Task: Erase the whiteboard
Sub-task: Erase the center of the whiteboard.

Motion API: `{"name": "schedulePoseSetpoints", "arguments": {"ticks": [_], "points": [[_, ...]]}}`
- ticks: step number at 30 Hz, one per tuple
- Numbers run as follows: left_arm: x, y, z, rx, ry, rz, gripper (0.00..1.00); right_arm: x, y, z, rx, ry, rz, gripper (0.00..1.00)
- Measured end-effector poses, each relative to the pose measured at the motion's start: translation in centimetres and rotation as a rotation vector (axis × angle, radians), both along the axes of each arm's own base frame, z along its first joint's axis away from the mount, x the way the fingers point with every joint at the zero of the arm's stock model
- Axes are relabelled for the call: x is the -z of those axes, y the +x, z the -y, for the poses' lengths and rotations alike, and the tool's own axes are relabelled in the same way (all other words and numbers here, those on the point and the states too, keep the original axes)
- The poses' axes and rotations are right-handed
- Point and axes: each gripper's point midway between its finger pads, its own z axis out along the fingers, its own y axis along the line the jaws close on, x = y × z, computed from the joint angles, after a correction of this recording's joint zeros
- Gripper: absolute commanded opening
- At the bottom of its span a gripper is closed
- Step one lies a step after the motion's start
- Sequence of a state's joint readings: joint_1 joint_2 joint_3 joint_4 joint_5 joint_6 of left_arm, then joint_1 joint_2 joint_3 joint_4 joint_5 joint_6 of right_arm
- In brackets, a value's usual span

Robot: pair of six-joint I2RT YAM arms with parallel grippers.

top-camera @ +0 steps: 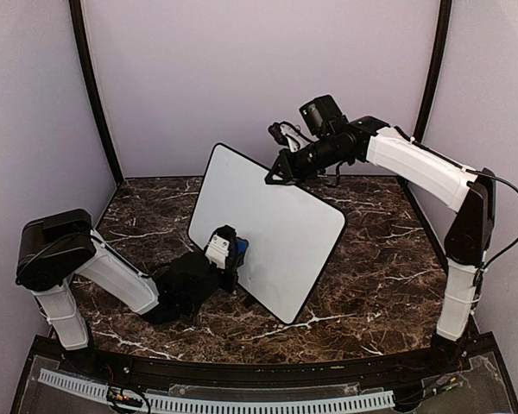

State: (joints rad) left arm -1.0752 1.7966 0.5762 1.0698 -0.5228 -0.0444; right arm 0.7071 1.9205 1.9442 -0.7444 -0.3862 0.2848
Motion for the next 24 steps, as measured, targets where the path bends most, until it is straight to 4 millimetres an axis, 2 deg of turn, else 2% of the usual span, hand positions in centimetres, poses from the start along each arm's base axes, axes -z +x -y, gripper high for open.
{"name": "schedulePoseSetpoints", "arguments": {"ticks": [2, 4, 8, 14, 24], "points": [[0.2, 2.1, -2.3, -0.098, 0.016, -0.002, 0.0, 0.0, 0.1, 0.0, 0.009, 0.001, -0.002, 0.0], [0.8, 3.3, -4.2, -0.173, 0.052, -0.008, 0.0, 0.0, 0.1, 0.0, 0.01, 0.001, -0.004, 0.0], [1.5, 3.9, -5.4, -0.219, 0.084, -0.016, 0.0, 0.0, 0.1, 0.0, 0.011, 0.002, -0.006, 0.0], [1.9, 2.8, -4.5, -0.169, 0.117, -0.002, 0.0, 0.0, 0.1, 0.0, 0.011, 0.002, -0.007, 0.0], [2.1, -2.1, 0.4, 0.051, 0.151, 0.029, 0.0, 0.0, 0.1, 0.0, 0.012, 0.001, -0.005, 0.0]]}}
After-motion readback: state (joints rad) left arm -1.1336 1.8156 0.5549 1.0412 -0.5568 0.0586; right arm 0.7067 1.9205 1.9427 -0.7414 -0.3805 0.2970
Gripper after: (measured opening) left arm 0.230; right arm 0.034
